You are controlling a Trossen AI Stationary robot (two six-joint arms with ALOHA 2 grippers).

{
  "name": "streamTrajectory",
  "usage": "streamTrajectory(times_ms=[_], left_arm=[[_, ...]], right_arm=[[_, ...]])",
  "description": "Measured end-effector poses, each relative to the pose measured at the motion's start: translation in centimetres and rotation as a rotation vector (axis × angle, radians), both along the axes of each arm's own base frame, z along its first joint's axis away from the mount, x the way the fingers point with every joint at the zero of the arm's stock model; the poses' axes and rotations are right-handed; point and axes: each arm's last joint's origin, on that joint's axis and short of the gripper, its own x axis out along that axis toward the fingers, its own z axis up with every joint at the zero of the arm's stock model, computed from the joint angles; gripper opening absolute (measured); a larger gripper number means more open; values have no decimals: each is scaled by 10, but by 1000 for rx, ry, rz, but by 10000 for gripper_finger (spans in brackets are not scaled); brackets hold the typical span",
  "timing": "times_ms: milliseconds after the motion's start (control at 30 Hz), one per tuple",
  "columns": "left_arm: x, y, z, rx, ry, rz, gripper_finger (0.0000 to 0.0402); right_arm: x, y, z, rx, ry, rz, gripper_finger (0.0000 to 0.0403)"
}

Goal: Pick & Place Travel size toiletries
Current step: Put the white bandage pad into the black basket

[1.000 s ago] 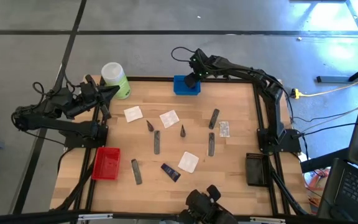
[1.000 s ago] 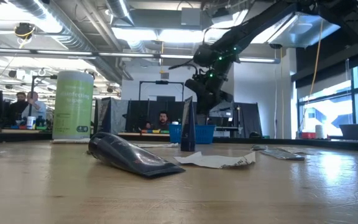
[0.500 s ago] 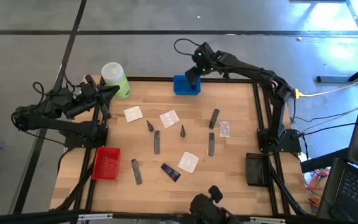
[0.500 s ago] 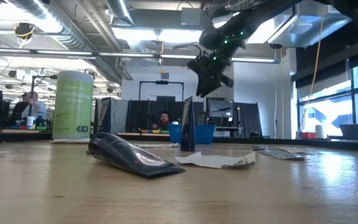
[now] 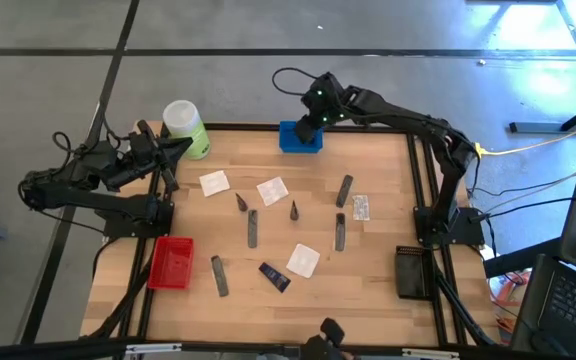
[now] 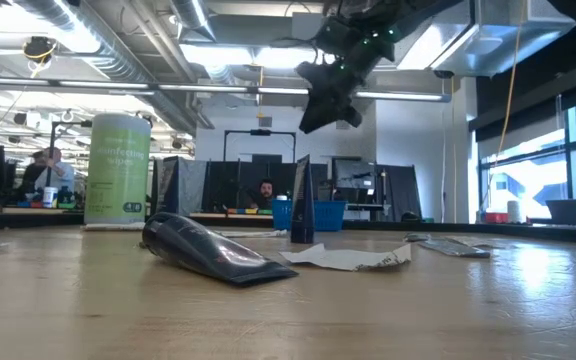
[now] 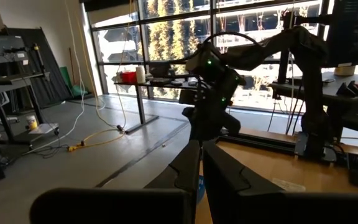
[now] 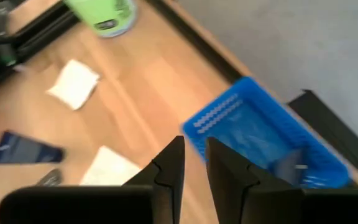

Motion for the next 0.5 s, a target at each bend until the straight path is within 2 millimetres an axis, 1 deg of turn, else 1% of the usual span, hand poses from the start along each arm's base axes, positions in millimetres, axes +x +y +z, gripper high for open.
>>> streamTrajectory(times_ms=[300, 400, 500], left_arm=[[0, 0, 0, 0, 0, 0, 15], [0, 0, 0, 0, 0, 0, 15], [0, 0, 0, 0, 0, 0, 15]], right_arm=[[16, 33, 1, 47, -21, 138, 50], [18, 48, 2, 47, 3, 187, 44], [16, 64, 2, 71, 59, 226, 38]])
